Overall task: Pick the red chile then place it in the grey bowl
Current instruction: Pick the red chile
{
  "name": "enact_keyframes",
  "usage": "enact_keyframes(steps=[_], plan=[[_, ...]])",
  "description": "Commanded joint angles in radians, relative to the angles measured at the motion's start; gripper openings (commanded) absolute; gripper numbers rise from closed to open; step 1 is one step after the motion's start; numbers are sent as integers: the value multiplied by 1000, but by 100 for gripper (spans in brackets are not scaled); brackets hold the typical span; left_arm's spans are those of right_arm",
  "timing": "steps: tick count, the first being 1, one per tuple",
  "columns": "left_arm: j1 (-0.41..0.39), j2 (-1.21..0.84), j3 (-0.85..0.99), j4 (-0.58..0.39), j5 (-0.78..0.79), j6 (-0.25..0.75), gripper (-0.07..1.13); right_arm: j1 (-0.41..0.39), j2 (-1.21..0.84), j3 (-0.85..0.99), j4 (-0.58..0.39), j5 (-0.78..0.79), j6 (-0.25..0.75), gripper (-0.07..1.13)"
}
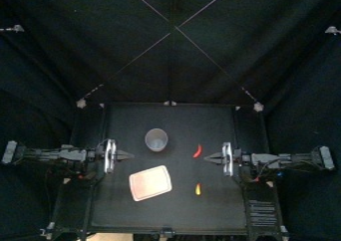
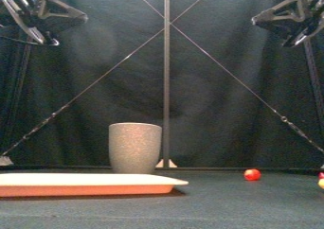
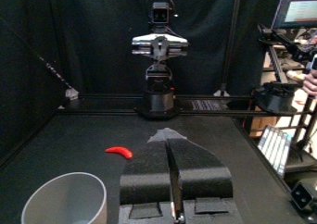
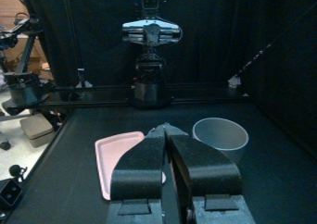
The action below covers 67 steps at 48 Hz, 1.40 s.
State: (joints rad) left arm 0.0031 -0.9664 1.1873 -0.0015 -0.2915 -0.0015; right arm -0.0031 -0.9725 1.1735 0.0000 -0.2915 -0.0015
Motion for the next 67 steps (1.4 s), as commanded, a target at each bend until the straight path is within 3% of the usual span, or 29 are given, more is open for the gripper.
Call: enact_keyframes(steps=[1,13,20,23,29,37,42,53,67], plan=[[12,-6,2,0,-11,3,-6,-2,37,-8,23,21,18,1],[14,-20,15,3,-9,5,-4,-34,233,-158,49,425,35,7],[23,-20,20,2,-8,5,-4,-40,337,-268,-28,652,28,10],[28,-20,21,0,-8,5,-4,-40,371,-304,-72,750,32,17],[37,-20,26,0,-8,5,-4,-54,416,-325,-133,845,31,41],[52,-20,35,0,-8,3,-4,-92,495,-321,-155,845,26,86],[57,-20,38,-2,-8,3,-4,-114,558,-325,-170,845,23,105],[58,-20,41,-2,-8,5,-4,-156,732,-385,-256,887,21,104],[60,-20,41,0,-6,5,-4,-215,859,-469,-261,899,9,103]])
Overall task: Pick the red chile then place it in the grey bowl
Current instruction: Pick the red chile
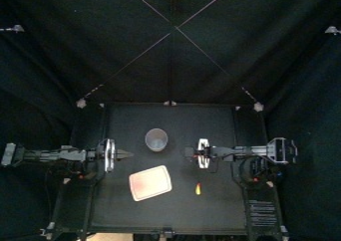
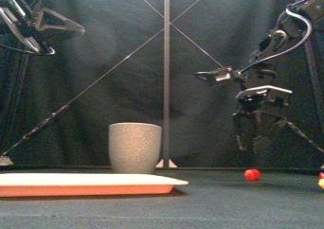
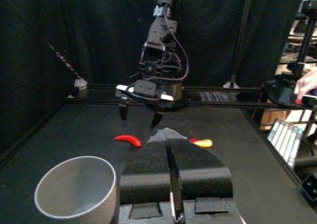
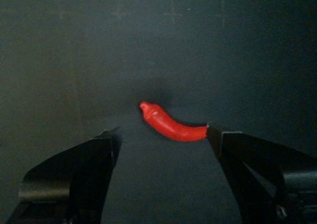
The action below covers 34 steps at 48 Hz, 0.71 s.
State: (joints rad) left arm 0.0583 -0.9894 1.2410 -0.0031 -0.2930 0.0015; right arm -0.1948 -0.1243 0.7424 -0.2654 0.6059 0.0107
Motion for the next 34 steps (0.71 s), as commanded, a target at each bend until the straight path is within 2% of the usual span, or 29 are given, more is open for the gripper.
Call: enact_keyframes(steps=[1,16,22,25,34], plan=[[3,3,-12,0,-3,2,-4,-26,17,-38,6,2,-5,103],[3,3,-12,2,-3,2,-4,-48,106,-38,129,-5,-74,102],[5,3,-12,2,-3,2,-4,-58,109,-37,135,-8,-75,99],[5,3,-12,2,-3,2,-4,-63,106,-35,138,-8,-75,94],[5,2,-12,2,-3,2,-4,-74,115,-25,143,-12,-75,68]])
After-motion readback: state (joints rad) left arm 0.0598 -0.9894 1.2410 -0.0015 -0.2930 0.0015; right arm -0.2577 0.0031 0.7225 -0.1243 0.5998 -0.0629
